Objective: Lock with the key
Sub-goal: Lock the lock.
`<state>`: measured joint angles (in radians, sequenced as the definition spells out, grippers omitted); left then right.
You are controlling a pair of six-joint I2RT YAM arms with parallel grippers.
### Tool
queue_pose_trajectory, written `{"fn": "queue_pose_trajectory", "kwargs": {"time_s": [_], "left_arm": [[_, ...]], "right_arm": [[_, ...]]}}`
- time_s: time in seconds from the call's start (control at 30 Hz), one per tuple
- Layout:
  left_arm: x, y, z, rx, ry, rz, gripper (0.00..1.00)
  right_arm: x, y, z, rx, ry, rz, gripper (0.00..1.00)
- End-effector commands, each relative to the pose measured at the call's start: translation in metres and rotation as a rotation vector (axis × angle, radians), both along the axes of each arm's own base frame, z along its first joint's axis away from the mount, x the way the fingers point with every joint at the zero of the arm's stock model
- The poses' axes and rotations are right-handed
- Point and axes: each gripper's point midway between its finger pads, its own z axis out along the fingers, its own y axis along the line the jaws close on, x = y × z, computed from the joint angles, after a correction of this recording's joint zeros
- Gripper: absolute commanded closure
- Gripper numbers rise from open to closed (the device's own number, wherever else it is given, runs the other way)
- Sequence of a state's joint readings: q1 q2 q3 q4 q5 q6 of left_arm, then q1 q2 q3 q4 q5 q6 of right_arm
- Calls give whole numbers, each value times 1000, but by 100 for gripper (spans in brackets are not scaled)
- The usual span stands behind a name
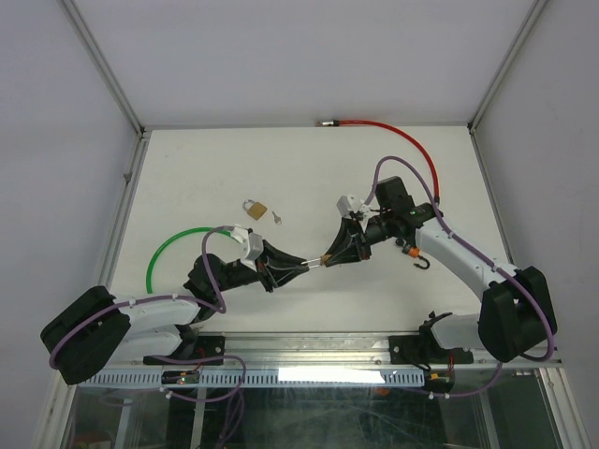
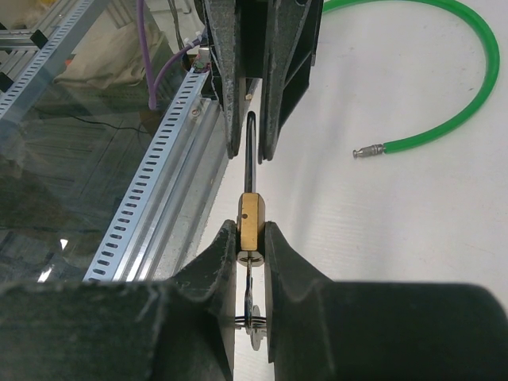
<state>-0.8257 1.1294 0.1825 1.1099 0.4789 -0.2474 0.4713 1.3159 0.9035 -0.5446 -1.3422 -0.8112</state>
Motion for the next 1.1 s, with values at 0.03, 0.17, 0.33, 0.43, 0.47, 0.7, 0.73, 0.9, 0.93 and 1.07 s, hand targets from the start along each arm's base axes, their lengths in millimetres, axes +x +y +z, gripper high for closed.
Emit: {"fn": "queue_pose_trajectory", "kwargs": {"time_s": [0.03, 0.17, 0.33, 0.43, 0.47, 0.7, 0.73, 0.9, 0.93, 1.07], "left_arm": [[-5, -4, 31, -80, -71, -33, 91], [-6, -3, 29, -74, -77, -37, 100], [-3, -2, 27, -58, -96, -16, 100], [-5, -4, 30, -65, -96, -32, 100], [-5, -5, 30, -67, -91, -40, 100], [-8, -19, 21, -51, -44, -103, 100], [-8, -20, 21, -55, -44, -107, 100], [-5, -23, 26, -67, -63, -86, 100], [-5, -23, 26, -68, -64, -86, 100], [-7, -28, 28, -87, -54, -109, 100]], "right_arm": [[3, 3, 18, 50, -49, 21, 100], [3, 3, 18, 52, -49, 22, 100], [1, 3, 18, 58, -43, 30, 100], [-1, 6, 16, 55, -38, 40, 100], [-1, 6, 16, 55, -37, 44, 100], [-6, 8, 20, 75, -37, 63, 100], [-7, 8, 20, 76, -34, 66, 100], [-11, 12, 18, 75, -19, 86, 100], [-11, 13, 17, 76, -20, 88, 100], [-9, 18, 15, 81, -3, 74, 100]]}}
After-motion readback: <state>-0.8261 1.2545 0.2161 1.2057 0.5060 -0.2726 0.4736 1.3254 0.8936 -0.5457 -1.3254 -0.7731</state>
